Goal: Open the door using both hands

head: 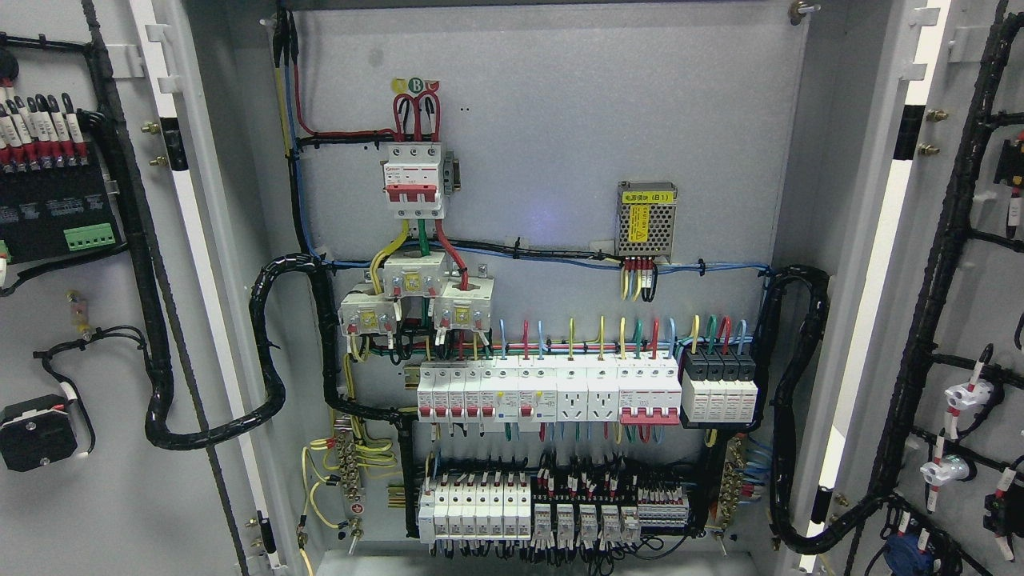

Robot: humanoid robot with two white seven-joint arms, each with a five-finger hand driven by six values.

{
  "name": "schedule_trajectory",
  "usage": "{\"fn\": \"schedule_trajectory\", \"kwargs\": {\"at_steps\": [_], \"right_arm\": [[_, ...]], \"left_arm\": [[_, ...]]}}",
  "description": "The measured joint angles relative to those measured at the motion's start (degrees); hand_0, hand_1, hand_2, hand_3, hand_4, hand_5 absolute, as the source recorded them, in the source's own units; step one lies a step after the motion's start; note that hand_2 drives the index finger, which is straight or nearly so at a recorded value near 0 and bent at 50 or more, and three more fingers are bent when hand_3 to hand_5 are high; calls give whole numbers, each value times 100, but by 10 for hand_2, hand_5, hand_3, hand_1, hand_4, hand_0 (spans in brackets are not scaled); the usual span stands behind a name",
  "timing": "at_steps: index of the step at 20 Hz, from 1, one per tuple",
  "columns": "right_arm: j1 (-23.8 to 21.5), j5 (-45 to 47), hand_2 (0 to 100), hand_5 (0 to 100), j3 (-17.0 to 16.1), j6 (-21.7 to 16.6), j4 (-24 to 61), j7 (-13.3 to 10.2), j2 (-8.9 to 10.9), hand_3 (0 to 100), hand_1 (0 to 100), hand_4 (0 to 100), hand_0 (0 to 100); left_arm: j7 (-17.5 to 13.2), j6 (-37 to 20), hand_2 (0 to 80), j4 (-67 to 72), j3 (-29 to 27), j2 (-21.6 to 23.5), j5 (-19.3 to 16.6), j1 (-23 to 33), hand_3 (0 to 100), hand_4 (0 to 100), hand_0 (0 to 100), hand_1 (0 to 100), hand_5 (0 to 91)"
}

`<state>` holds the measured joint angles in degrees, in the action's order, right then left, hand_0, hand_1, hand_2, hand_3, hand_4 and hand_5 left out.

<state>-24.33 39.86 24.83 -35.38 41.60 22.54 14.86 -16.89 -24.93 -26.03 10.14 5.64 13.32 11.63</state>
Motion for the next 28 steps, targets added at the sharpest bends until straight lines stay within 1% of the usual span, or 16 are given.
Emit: {"fn": "schedule_trajectory", "kwargs": {"at_steps": [2, 5, 7, 9, 11, 12, 16, 18, 21, 24, 27, 28], "right_arm": [[151, -1, 0, 0, -82, 287, -334, -200, -124, 0, 0, 0, 0], [353, -11, 0, 0, -185, 870, -769, -600, -275, 0, 0, 0, 0], [449, -20, 0, 0, -238, 1226, -1013, -795, -361, 0, 0, 0, 0], [533, -35, 0, 0, -276, 1519, -1207, -952, -426, 0, 0, 0, 0], [630, -123, 0, 0, -306, 1858, -1400, -1192, -484, 0, 0, 0, 0], [682, -217, 0, 0, -325, 2007, -1500, -1352, -515, 0, 0, 0, 0], [932, -555, 0, 0, -386, 2373, -1848, -1965, -613, 0, 0, 0, 0], [1106, -708, 0, 0, -409, 2546, -2037, -2216, -675, 0, 0, 0, 0], [1311, -1009, 0, 0, -437, 2783, -2286, -2413, -757, 0, 0, 0, 0], [1451, -1283, 0, 0, -460, 3104, -2482, -2530, -818, 0, 0, 0, 0], [1552, -1469, 0, 0, -472, 3336, -2647, -2829, -864, 0, 0, 0, 0], [1578, -1511, 0, 0, -474, 3367, -2702, -2885, -876, 0, 0, 0, 0]], "left_arm": [[20, 526, 0, 261, -39, -91, -34, -126, 0, 42, 0, 0, 0], [37, 1008, 0, 617, -103, -202, -79, -312, 0, 42, 0, 0, 0], [54, 1333, 0, 873, -170, -262, -191, -451, 0, 42, 0, 0, 0], [78, 1522, 0, 1145, -271, -313, -363, -584, 0, 42, 0, 0, 0], [93, 1670, 0, 1383, -393, -355, -513, -747, 0, 42, 0, 0, 0], [95, 1754, 0, 1491, -449, -374, -568, -815, 0, 42, 0, 0, 0], [106, 2292, 0, 1837, -623, -432, -715, -991, 0, 42, 0, 0, 0], [173, 2408, 0, 1964, -689, -455, -758, -1043, 0, 42, 0, 0, 0], [308, 2484, 0, 2114, -765, -480, -825, -1093, 0, 42, 0, 0, 0], [366, 2512, 0, 2228, -823, -500, -888, -1121, 0, 42, 0, 0, 0], [383, 2530, 0, 2319, -868, -515, -929, -1058, 0, 42, 0, 0, 0], [388, 2530, 0, 2342, -882, -520, -939, -1038, 0, 42, 0, 0, 0]]}}
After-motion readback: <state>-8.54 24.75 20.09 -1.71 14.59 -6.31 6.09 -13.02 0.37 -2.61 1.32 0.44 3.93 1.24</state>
